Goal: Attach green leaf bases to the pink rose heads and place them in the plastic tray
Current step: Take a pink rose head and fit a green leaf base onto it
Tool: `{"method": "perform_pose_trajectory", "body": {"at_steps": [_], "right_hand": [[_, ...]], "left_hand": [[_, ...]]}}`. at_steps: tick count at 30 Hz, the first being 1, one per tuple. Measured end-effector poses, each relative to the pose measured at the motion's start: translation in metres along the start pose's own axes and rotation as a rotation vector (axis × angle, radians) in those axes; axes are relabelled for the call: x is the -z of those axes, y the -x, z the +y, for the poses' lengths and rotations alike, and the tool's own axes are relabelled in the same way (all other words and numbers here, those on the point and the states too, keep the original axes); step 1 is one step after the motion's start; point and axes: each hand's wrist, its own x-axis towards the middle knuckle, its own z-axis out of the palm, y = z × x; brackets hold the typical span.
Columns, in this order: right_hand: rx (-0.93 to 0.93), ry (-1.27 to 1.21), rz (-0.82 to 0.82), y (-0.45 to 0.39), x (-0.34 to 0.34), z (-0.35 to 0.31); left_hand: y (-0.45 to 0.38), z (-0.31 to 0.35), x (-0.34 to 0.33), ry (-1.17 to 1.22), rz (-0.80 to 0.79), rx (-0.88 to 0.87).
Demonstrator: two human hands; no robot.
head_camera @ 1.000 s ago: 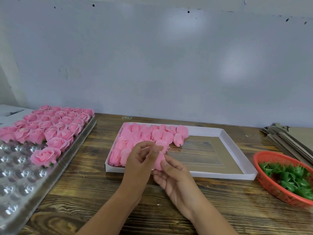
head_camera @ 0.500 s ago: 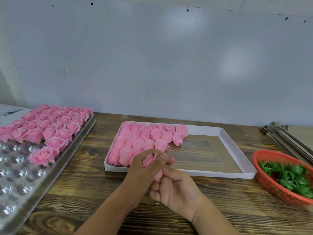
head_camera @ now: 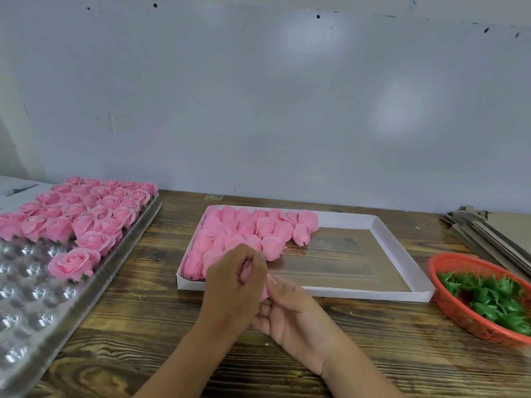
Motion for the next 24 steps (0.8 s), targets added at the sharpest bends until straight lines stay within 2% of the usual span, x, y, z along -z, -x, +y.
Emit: {"method": "perform_pose_trajectory", "body": {"at_steps": [4,9,14,19,21,24], "right_hand": [[0.014,0.017,0.046,-0.001,0.003,0.000],[0.002,0.054,0.084,0.000,0.006,0.000],[-0.002,0.111,0.169,-0.001,0.005,-0.001],[-0.008,0.182,0.181,0.000,0.004,-0.007],[-0.017,0.238,0.275,0.000,0.005,-0.012],[0.067,0.420,0.557,0.002,0.009,-0.027]], "left_hand": [[-0.002,-0.003,0.003,-0.108,0.005,-0.071],[-0.003,-0.011,0.003,-0.131,-0.029,0.006],[-0.005,-0.013,0.002,-0.058,-0.014,0.083],[-0.006,-0.013,0.001,0.007,-0.003,0.180],[-0.008,-0.013,0.001,0.033,0.006,0.226],[-0.010,-0.012,0.001,0.088,-0.009,0.307]]}}
